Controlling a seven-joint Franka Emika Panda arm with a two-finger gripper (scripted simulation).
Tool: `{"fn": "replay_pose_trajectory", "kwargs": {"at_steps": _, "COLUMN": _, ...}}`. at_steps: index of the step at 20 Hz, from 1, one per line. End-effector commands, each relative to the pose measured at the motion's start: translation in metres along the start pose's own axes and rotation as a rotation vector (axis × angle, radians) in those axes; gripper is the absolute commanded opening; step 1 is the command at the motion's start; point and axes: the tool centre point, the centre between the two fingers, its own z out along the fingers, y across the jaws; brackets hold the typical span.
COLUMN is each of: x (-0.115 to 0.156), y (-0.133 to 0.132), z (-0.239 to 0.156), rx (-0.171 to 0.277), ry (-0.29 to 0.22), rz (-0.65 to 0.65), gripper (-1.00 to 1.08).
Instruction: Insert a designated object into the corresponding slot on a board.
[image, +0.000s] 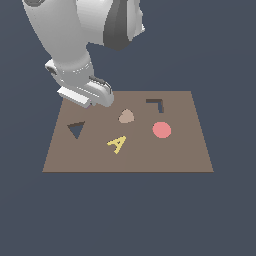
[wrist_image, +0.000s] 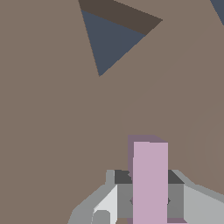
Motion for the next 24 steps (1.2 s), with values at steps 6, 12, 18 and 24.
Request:
{"fn": "replay_pose_trajectory", "kwargs": {"at_steps": 6, "x": -0.004, "y": -0.017, "z": 0.000, "rx": 0.000, "ry": -0.001, "rz": -0.034, "gripper": -1.00}}
{"fn": "replay_pose_trajectory", "kwargs": {"at_steps": 12, "x": -0.019, "y": -0.069, "z": -0.002, "rx": 0.000, "ry": 0.000, "rz": -0.138, "gripper": -1.00}}
{"fn": "replay_pose_trajectory", "kwargs": {"at_steps": 18, "x": -0.054, "y": -0.149, "z": -0.004, "rx": 0.000, "ry": 0.000, "rz": -0.305, "gripper": -1.00}}
{"fn": "replay_pose_trajectory", "kwargs": {"at_steps": 24, "x": -0.090, "y": -0.205, "z": -0.006, "rx": 0.000, "ry": 0.001, "rz": -0.434, "gripper": -1.00}}
